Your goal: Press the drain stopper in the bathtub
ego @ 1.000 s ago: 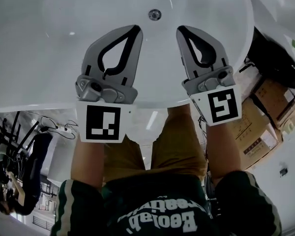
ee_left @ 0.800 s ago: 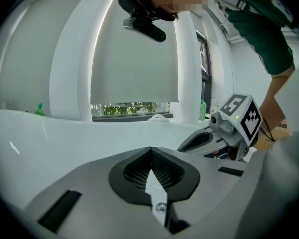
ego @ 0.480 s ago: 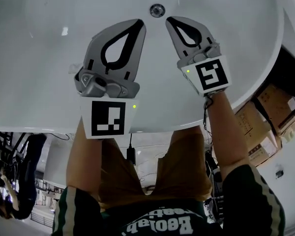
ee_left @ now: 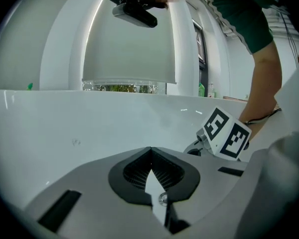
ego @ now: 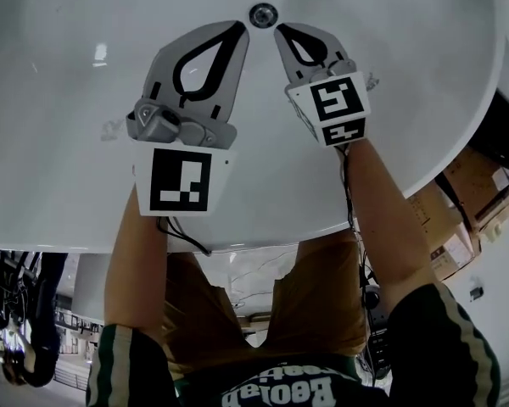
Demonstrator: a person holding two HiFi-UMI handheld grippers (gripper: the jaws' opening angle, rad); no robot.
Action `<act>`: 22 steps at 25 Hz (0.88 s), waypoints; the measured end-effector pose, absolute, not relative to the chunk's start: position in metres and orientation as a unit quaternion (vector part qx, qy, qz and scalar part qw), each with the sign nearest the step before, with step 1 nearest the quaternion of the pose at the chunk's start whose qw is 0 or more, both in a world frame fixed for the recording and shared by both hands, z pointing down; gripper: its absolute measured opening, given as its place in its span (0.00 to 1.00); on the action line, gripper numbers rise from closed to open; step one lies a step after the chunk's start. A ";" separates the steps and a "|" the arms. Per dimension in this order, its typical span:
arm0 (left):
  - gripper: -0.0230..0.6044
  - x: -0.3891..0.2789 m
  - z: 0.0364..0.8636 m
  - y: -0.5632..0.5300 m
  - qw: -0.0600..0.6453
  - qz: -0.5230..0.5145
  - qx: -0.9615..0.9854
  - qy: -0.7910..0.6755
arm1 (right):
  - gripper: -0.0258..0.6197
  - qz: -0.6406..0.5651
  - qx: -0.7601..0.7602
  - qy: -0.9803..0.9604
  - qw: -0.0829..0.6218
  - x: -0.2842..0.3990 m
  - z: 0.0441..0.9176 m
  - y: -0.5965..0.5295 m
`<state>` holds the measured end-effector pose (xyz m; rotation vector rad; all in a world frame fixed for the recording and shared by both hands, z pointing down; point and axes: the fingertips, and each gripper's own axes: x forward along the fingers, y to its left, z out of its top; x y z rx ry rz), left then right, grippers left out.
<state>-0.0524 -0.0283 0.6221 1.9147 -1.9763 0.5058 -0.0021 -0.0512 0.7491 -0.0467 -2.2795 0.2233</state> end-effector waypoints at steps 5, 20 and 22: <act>0.04 -0.050 0.647 -0.041 0.202 0.169 0.675 -0.689 | 0.06 0.104 -0.019 -0.879 0.464 -0.006 0.803 -0.051; 0.04 -0.064 0.679 -0.023 0.224 0.186 0.654 -0.698 | 0.05 0.070 -0.034 -0.835 0.545 0.006 0.913 -0.043; 0.04 -0.070 0.678 -0.024 0.219 0.187 0.646 -0.707 | 0.05 0.063 -0.034 -0.833 0.549 0.004 0.922 -0.044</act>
